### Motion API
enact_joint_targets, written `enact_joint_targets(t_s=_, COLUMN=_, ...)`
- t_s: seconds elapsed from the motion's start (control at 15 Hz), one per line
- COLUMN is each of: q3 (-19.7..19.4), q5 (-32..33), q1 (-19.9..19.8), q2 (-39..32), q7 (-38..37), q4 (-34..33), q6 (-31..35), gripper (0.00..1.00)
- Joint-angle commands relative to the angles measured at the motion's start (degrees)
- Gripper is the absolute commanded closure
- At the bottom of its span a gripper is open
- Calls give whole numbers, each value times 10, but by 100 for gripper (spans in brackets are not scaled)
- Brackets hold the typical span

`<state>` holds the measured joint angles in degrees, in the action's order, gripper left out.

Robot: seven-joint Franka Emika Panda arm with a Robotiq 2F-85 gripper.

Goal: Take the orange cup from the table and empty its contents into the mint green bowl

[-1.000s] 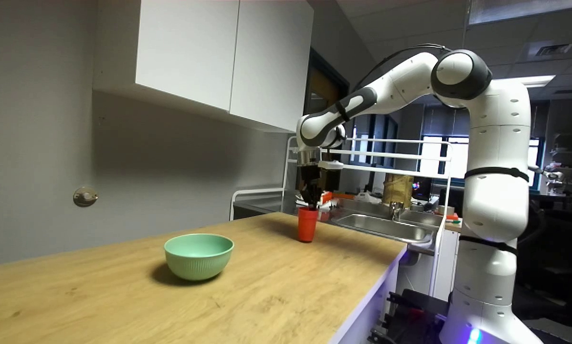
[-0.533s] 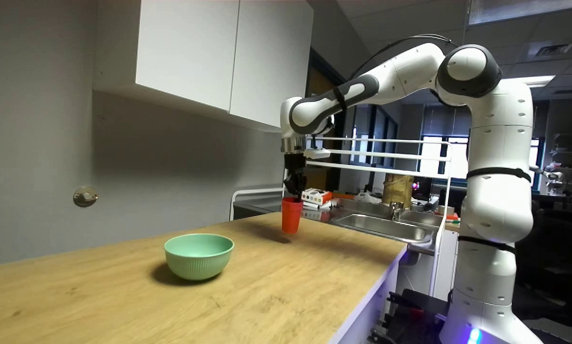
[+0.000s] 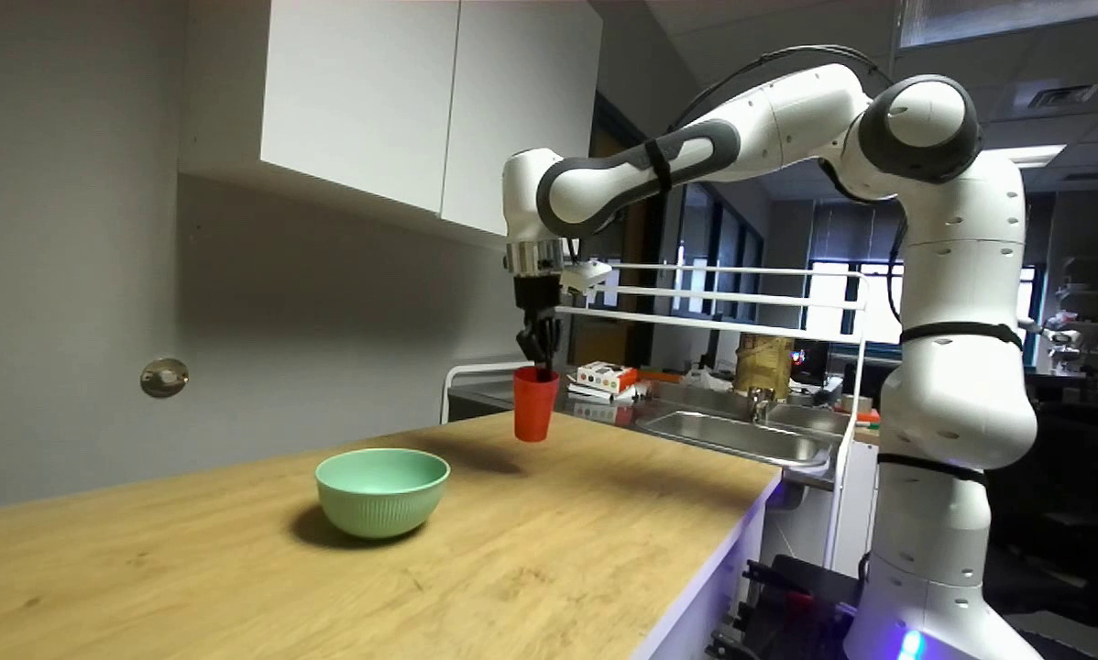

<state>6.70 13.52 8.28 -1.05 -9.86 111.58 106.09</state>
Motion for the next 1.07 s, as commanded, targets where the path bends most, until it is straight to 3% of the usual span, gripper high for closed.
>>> enact_joint_targets(t_s=0.0, q3=30, q5=48, q1=27, q2=-4, q7=-37, q4=-34, q6=-34, gripper=98)
enact_joint_targets(t_s=0.6, q3=102, q5=174, q1=113, q2=-43, q7=-124, q4=-66, q6=-54, gripper=98)
enact_joint_targets(t_s=1.0, q3=117, q5=366, q1=166, q2=-67, q7=-254, q4=-41, q6=-12, gripper=98)
